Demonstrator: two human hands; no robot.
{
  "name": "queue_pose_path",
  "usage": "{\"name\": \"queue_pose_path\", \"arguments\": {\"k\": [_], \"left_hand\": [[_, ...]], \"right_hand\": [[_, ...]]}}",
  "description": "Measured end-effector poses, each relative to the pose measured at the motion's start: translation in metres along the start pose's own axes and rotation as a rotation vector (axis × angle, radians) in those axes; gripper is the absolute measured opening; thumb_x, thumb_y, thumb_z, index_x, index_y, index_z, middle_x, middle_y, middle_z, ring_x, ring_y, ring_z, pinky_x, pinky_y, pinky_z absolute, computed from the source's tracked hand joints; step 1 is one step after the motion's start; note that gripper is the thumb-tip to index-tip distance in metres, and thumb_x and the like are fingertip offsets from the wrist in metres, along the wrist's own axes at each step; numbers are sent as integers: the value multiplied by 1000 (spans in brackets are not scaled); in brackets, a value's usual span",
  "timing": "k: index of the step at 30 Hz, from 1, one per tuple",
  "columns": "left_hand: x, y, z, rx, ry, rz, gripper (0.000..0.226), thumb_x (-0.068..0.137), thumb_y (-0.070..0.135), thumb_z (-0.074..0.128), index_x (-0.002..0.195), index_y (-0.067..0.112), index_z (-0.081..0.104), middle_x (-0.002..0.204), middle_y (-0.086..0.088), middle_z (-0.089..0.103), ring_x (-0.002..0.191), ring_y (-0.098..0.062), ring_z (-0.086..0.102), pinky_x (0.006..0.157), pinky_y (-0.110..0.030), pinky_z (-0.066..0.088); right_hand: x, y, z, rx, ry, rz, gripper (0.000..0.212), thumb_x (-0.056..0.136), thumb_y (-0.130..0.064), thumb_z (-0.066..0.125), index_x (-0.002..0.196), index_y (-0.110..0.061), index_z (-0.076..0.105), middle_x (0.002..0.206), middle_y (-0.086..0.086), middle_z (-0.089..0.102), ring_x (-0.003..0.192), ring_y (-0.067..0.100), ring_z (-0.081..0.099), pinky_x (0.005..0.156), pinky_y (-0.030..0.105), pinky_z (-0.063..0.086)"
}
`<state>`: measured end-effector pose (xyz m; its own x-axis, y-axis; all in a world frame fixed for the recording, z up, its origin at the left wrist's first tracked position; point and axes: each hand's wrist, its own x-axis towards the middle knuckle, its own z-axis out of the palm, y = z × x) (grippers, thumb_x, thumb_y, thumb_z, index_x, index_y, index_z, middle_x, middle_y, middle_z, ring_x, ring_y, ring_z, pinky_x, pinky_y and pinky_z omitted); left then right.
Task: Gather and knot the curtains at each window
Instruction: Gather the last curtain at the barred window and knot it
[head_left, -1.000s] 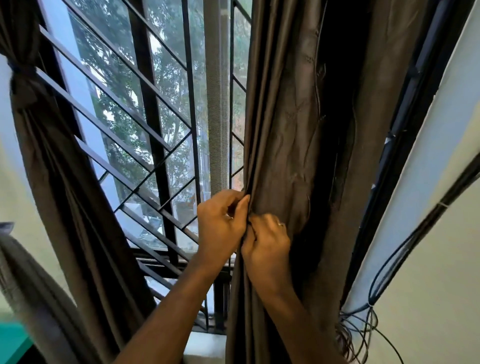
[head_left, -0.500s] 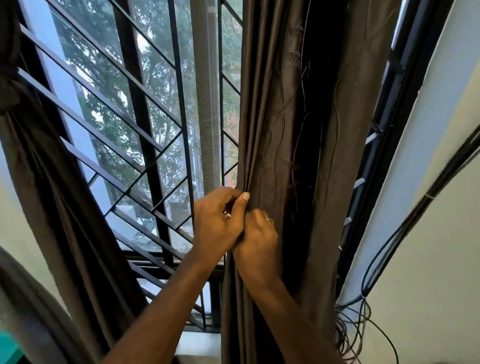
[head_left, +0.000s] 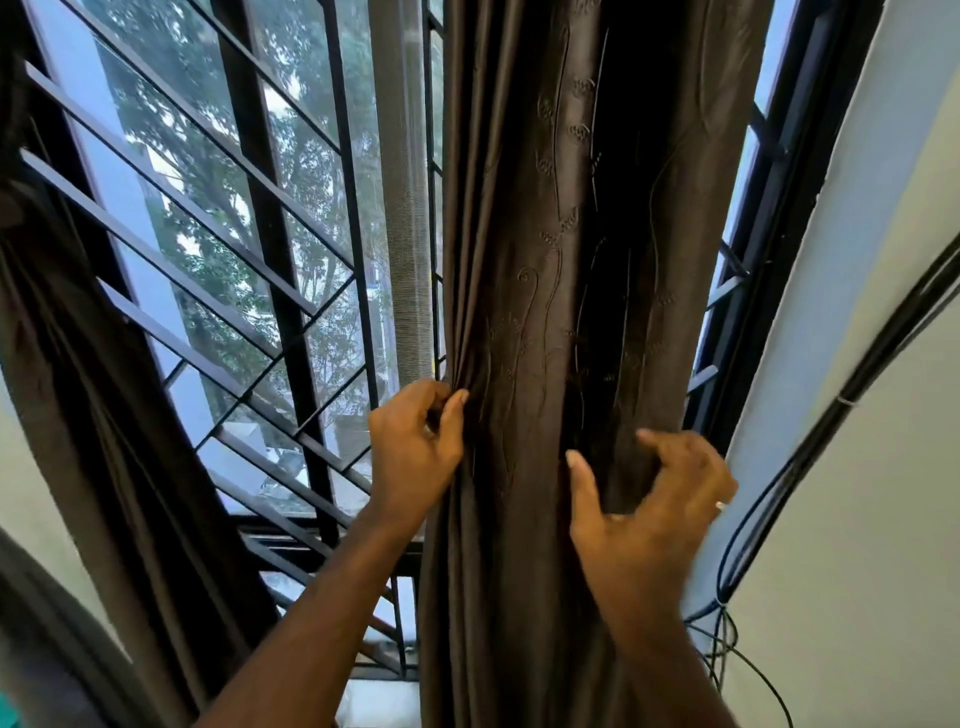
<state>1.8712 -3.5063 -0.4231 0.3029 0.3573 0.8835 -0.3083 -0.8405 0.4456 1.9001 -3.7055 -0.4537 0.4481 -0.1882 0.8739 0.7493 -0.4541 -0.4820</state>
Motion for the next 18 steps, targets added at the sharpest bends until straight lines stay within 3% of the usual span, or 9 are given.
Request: {"name": "queue_pose_path", "arguments": {"k": [2, 3, 6, 9, 11, 15, 18], "left_hand": [[-4, 3, 3, -35, -6, -11, 20, 91, 12, 70, 73, 4, 65, 62, -3, 60, 55, -17, 57, 53, -35, 44], [-6, 4, 4, -51, -8, -19, 20, 91, 12, 69, 73, 4, 64, 62, -2, 59, 55, -17, 56, 53, -36, 44], [-9, 8, 8, -80, -16, -25, 19, 91, 13, 68, 75, 5, 65, 64, -1, 60, 58, -14, 56, 53, -37, 45], [-10, 15, 10, -109, -33, -27, 18, 92, 13, 68, 76, 5, 65, 66, -1, 60, 60, -12, 57, 55, -36, 46], [-11, 20, 10, -119, -29, -20, 17, 91, 11, 68, 75, 4, 66, 66, -1, 61, 61, -11, 57, 56, -33, 46], [-13, 17, 7, -138, -38, -35, 21, 92, 17, 67, 75, 5, 66, 65, -2, 60, 61, -17, 58, 55, -42, 47], [-14, 21, 6, -160, -40, -39, 21, 92, 17, 67, 75, 5, 68, 66, -2, 63, 61, -19, 60, 55, -43, 48]], "right_hand": [[6, 7, -1, 18, -7, 59, 57, 81, -22, 86, 126, -9, 53, 122, 14, 52, 114, 25, 49, 93, 44, 52], [7, 11, -1, 33, -17, 73, 54, 84, -20, 83, 128, -10, 53, 118, 11, 55, 108, 25, 54, 88, 51, 53], [8, 20, 2, 51, 0, 131, 36, 93, -17, 73, 126, -11, 58, 106, 8, 63, 93, 22, 59, 80, 48, 55], [1, 13, 13, 58, -60, -35, 3, 95, -10, 67, 97, -10, 67, 87, 7, 64, 81, 24, 58, 72, 47, 51], [-6, 8, 25, 25, -156, -183, 7, 90, -4, 67, 87, -10, 68, 79, 7, 63, 76, 24, 54, 68, 43, 46], [-1, 15, 47, 100, -142, 46, 11, 89, 2, 65, 90, -8, 71, 83, 8, 66, 78, 29, 60, 69, 49, 51], [-12, -8, 58, 110, -234, -140, 14, 92, -1, 62, 81, -8, 66, 76, 7, 61, 72, 29, 57, 67, 44, 47]]}}
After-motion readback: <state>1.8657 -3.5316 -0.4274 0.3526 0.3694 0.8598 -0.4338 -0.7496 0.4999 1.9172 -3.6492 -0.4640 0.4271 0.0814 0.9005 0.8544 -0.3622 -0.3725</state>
